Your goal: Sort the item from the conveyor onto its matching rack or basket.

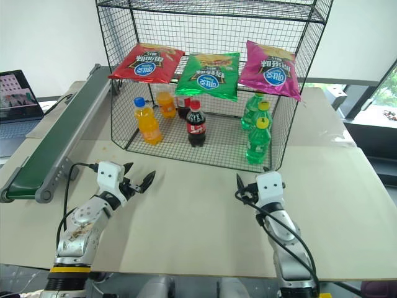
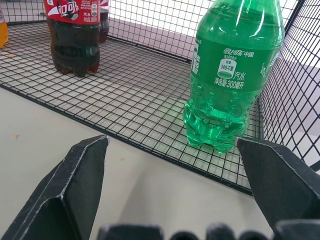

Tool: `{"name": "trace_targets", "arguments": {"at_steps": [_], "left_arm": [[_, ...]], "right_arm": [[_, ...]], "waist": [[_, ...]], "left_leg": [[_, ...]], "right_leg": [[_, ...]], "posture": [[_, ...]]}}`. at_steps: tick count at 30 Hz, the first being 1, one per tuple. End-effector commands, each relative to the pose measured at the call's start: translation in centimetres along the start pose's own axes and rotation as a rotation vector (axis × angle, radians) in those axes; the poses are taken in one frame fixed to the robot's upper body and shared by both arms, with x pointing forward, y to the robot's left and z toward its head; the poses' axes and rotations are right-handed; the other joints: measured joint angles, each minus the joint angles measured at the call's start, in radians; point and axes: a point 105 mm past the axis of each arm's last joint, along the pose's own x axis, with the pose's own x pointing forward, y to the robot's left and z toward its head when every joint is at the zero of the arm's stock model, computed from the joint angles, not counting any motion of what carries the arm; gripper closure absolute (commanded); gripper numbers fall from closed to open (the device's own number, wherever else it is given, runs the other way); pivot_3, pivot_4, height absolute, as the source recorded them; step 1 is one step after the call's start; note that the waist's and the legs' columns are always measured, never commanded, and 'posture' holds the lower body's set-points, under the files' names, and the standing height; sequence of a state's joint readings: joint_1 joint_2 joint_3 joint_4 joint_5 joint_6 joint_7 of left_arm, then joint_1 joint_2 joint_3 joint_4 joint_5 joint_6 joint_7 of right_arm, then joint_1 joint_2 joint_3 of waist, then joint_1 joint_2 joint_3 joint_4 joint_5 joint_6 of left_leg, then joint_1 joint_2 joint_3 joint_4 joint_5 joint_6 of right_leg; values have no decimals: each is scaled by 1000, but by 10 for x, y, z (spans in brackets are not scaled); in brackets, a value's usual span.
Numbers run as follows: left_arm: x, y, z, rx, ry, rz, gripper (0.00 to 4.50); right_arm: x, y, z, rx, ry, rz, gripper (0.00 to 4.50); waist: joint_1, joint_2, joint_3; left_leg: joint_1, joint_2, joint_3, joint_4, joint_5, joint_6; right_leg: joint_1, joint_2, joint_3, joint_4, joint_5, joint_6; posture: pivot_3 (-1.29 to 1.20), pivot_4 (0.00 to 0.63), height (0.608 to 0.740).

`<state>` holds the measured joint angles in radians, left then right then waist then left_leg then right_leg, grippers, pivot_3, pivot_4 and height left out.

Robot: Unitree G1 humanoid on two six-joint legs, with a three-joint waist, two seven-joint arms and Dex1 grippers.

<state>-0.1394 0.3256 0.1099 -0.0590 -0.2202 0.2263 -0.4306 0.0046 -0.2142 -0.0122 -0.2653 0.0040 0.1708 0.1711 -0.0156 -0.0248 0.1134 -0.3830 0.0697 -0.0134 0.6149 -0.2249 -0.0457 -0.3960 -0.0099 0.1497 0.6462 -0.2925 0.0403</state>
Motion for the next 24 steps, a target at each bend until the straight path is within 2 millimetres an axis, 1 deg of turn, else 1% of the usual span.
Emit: {"name": "trace_targets", "arguments": {"at_steps": [1,4,10,14,19,24], "left_arm": [[-2,5,5,28,-14,22,57],[-4,9,-3,76,14,71,57],[-5,8,-6,83,20,73,57],[-6,7,-7,77,27,62,57],[-3,4,-3,63,13,38,57],[2,2,1,55,0,21,57]], "right_arm": [[0,-5,19,-15,-81,-15,0],[-1,-5,21,-9,-87,-3,0],[-1,-1,23,-14,-92,26,0],[-2,0,27,28,-108,38,0],[-2,0,27,36,-106,40,0],[0,-4,34,39,-136,12,0]], "waist": [[0,0,0],[0,0,0],[1,0,0],[0,0,0],[1,0,0],[0,0,0]], "left_leg": [[0,0,0,0,0,0],[0,0,0,0,0,0],[0,0,0,0,0,0],[0,0,0,0,0,0],[0,0,0,0,0,0],[0,0,0,0,0,0]], "right_leg": [[0,0,0,0,0,0],[0,0,0,0,0,0],[0,0,0,0,0,0],[0,0,0,0,0,0],[0,0,0,0,0,0],[0,0,0,0,0,0]], "posture": [[0,150,740],[0,150,740],[0,150,740],[0,150,740],[0,150,740],[0,150,740]]}}
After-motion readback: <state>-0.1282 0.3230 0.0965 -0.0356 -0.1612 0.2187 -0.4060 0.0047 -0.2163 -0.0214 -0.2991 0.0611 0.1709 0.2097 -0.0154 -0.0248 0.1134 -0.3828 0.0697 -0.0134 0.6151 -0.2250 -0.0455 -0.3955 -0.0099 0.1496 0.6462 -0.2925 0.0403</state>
